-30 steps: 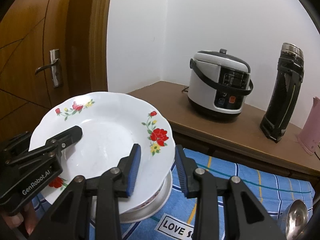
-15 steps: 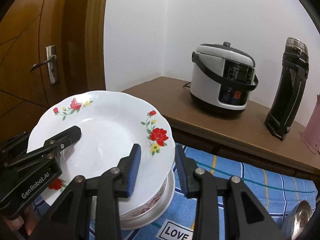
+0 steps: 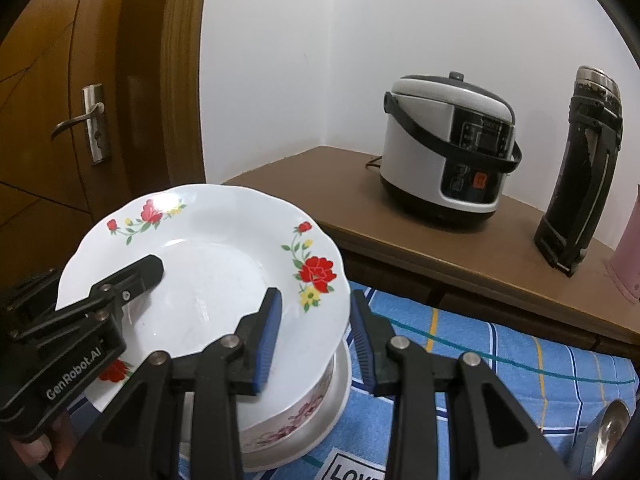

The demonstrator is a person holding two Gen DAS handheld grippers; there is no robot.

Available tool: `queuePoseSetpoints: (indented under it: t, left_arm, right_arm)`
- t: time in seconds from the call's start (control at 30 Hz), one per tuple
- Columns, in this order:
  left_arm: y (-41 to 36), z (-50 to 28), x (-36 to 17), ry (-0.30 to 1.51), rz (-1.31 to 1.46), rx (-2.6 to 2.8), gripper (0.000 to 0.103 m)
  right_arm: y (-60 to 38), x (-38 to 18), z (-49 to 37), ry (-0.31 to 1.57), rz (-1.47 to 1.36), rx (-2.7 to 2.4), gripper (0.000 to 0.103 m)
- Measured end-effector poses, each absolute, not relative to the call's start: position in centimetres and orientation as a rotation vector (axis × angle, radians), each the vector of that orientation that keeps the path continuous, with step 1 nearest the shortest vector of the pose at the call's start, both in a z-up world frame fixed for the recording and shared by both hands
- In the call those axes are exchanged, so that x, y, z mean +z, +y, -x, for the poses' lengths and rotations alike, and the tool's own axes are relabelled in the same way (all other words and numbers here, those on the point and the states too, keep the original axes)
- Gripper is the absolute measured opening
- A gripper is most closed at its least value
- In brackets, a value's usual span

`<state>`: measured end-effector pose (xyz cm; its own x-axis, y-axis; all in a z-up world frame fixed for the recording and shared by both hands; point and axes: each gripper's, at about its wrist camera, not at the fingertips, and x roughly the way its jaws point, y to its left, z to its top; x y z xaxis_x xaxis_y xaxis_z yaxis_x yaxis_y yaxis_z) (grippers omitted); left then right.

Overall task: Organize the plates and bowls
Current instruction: 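Lower the red-flower bowl onto the pink-floral plate with the right tool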

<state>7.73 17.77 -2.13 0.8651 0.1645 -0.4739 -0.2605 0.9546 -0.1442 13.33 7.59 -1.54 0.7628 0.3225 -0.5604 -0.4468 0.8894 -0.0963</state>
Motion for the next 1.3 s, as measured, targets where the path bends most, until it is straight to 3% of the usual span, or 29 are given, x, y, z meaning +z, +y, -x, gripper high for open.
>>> queuePoseSetpoints:
  t: [1.3]
  left_arm:
    - [18.4,-9.4,-4.8,0.569,0.260,0.196,0.036]
  right_arm:
    - [8.1,-3.7,-14.8,0.633,0.266,0.420,0.035]
